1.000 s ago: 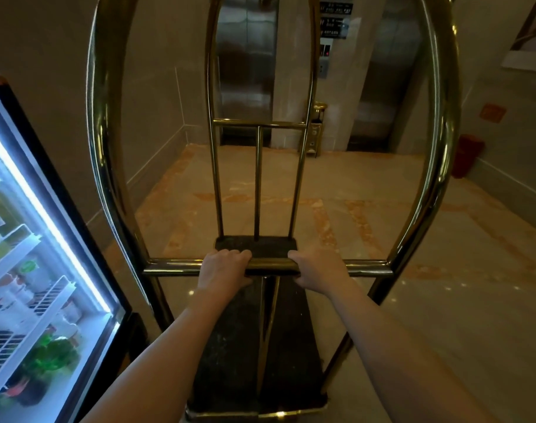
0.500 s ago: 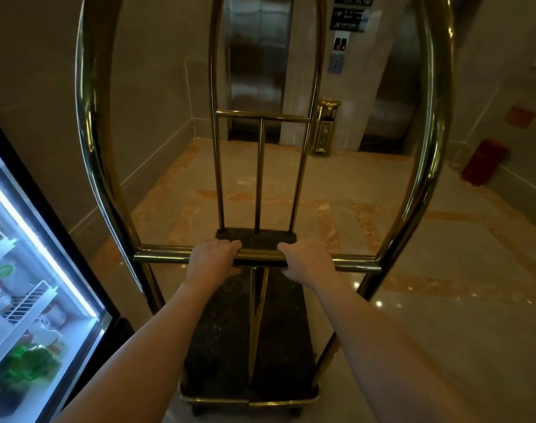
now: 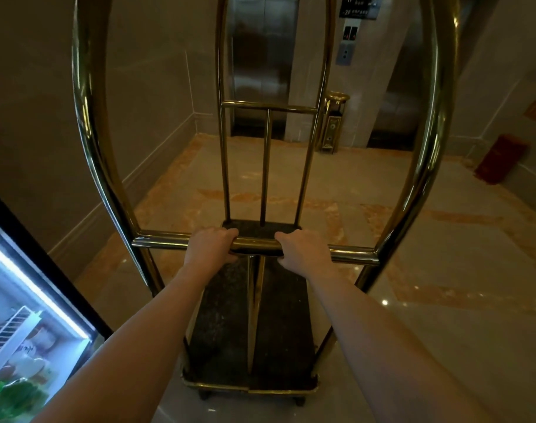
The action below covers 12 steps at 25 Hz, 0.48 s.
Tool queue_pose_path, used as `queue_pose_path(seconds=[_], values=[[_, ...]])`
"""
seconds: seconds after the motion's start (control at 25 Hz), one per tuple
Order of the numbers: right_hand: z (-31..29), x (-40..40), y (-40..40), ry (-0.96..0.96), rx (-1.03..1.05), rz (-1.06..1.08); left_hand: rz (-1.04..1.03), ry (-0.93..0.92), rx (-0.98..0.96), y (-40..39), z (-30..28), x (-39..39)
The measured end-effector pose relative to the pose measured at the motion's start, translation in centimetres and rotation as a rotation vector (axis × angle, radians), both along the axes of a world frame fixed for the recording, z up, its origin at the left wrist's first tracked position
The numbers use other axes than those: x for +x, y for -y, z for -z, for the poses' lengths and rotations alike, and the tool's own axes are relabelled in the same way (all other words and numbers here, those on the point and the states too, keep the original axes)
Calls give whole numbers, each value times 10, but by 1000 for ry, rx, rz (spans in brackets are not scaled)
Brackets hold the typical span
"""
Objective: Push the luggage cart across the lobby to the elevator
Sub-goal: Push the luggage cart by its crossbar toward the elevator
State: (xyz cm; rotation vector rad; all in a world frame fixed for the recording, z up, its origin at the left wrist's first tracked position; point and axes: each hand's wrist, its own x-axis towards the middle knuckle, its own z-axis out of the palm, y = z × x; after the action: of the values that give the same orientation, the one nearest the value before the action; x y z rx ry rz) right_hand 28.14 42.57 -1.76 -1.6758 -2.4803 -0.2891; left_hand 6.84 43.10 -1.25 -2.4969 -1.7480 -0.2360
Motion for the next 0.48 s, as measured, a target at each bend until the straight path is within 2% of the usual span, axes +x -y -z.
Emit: queue_pose_path(seconds=[0.48], values=[[-11,-2,-130,-7,-46,-46,35,67,4,-143,8,-10]])
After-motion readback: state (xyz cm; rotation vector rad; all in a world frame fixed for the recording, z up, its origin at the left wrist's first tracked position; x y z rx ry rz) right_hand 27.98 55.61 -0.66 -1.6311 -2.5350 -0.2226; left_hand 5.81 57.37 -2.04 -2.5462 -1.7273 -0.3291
